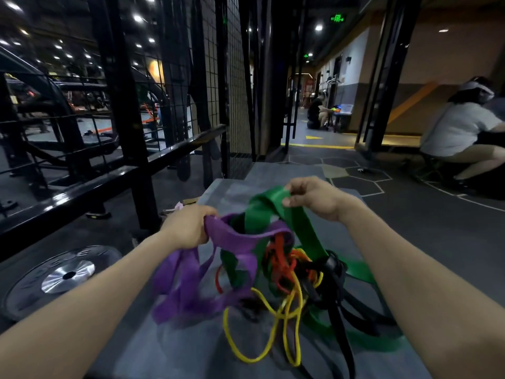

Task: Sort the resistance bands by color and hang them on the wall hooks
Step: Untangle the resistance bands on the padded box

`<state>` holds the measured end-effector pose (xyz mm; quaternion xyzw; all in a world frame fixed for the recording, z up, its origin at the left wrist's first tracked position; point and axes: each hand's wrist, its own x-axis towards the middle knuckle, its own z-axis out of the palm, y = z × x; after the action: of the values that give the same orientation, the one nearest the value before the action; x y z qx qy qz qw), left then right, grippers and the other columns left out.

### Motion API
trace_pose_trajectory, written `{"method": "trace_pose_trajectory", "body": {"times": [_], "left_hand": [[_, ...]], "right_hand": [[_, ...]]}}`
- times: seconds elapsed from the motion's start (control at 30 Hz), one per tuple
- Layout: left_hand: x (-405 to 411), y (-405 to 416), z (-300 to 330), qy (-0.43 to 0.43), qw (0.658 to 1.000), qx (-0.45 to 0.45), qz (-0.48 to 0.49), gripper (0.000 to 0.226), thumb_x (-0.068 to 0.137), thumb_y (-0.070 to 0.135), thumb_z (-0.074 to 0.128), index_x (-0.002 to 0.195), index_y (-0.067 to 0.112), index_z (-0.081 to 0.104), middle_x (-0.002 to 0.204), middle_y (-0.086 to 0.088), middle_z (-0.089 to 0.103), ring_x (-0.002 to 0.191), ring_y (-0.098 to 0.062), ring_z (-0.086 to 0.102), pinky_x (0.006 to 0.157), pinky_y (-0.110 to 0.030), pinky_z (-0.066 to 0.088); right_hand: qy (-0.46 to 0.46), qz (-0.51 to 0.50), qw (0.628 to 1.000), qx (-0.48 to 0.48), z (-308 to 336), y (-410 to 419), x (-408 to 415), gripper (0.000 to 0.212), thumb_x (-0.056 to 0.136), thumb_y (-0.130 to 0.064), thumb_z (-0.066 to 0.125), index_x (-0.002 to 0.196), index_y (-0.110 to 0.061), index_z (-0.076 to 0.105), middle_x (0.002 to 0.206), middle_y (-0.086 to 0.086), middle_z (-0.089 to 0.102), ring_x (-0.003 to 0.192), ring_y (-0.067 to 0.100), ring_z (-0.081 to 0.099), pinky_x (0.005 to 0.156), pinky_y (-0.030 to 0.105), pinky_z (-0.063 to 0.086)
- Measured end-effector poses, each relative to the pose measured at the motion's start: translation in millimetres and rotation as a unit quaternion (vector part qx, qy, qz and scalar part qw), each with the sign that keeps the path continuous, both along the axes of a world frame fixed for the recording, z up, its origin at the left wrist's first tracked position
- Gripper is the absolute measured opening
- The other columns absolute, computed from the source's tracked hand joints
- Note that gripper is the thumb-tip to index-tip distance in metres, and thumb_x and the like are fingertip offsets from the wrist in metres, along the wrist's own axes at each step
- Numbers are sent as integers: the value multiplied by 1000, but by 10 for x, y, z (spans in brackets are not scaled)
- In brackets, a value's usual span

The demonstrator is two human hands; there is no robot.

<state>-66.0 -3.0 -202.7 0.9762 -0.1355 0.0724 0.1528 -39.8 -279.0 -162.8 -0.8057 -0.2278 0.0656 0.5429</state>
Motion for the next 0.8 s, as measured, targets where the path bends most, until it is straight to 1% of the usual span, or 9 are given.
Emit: {"method": "trace_pose_trajectory", "body": {"times": [0.07, 0.13, 0.27, 0.4, 0.57, 0.63, 0.7, 0.73, 0.8], "left_hand": [[14, -10, -37, 3, 998, 50, 38, 44, 79, 13, 54, 116, 35, 59, 109, 0, 64, 100, -27, 60, 74, -35, 49], [38, -22, -60, -1, 996, 65, 63, 42, 83, 16, 48, 116, 40, 57, 110, -2, 63, 102, -30, 59, 76, -37, 50], [91, -27, -147, -16, 991, 100, 89, 36, 89, 18, 41, 112, 41, 57, 109, -3, 64, 117, -35, 53, 73, -36, 48], [93, -104, -267, -3, 984, 144, 104, 46, 83, 13, 46, 120, 39, 54, 122, 3, 59, 113, -25, 57, 85, -34, 47], [145, -124, -355, 43, 990, 57, 123, 52, 70, 15, 60, 118, 34, 57, 122, 0, 60, 112, -26, 58, 86, -34, 50], [192, -122, -344, 59, 989, 9, 136, 53, 59, 23, 67, 110, 35, 61, 121, -1, 61, 107, -27, 60, 85, -33, 51], [240, -116, -329, 71, 986, -40, 144, 49, 48, 29, 68, 97, 37, 65, 126, -4, 58, 96, -28, 63, 79, -31, 52], [273, -100, -328, 77, 984, -67, 148, 46, 44, 31, 69, 90, 37, 66, 128, -6, 55, 89, -27, 65, 75, -29, 53], [280, -90, -285, 86, 978, -120, 148, 43, 38, 33, 70, 81, 34, 65, 118, -14, 58, 81, -27, 64, 67, -26, 50]], "right_hand": [[12, -36, 991, 127, 89, -100, 22, 23, 86, 11, 51, 75, -9, 53, 56, -9, 64, 54, 2, 61, 57, 15, 52], [8, -82, 975, 205, 150, -201, 24, 23, 89, 8, 48, 74, -10, 52, 54, -7, 64, 50, 5, 61, 53, 19, 54], [-21, -161, 948, 273, 130, -385, 81, 23, 91, 4, 49, 73, -11, 50, 55, -5, 67, 50, 8, 63, 54, 23, 56], [-22, -215, 944, 251, -56, -504, 133, 23, 90, 3, 52, 73, -12, 52, 55, -6, 67, 51, 7, 64, 57, 25, 56], [-33, -249, 952, 177, -237, -591, 171, 23, 86, 4, 58, 73, -13, 51, 74, 6, 58, 73, 23, 56, 80, 43, 46], [-34, -259, 950, 173, -267, -599, 207, 24, 86, 4, 59, 72, -14, 50, 75, 8, 57, 74, 22, 55, 84, 46, 47], [-53, -280, 949, 136, -334, -596, 286, 21, 84, -1, 64, 75, -14, 50, 81, 22, 58, 81, 23, 53, 89, 48, 47], [-64, -297, 948, 98, -399, -603, 340, 17, 83, -5, 66, 80, -13, 52, 88, 28, 58, 84, 23, 52, 89, 49, 48], [-73, -334, 939, -20, -517, -594, 369, 17, 82, -13, 69, 94, -8, 58, 95, 22, 60, 89, 22, 54, 82, 38, 48]]}}
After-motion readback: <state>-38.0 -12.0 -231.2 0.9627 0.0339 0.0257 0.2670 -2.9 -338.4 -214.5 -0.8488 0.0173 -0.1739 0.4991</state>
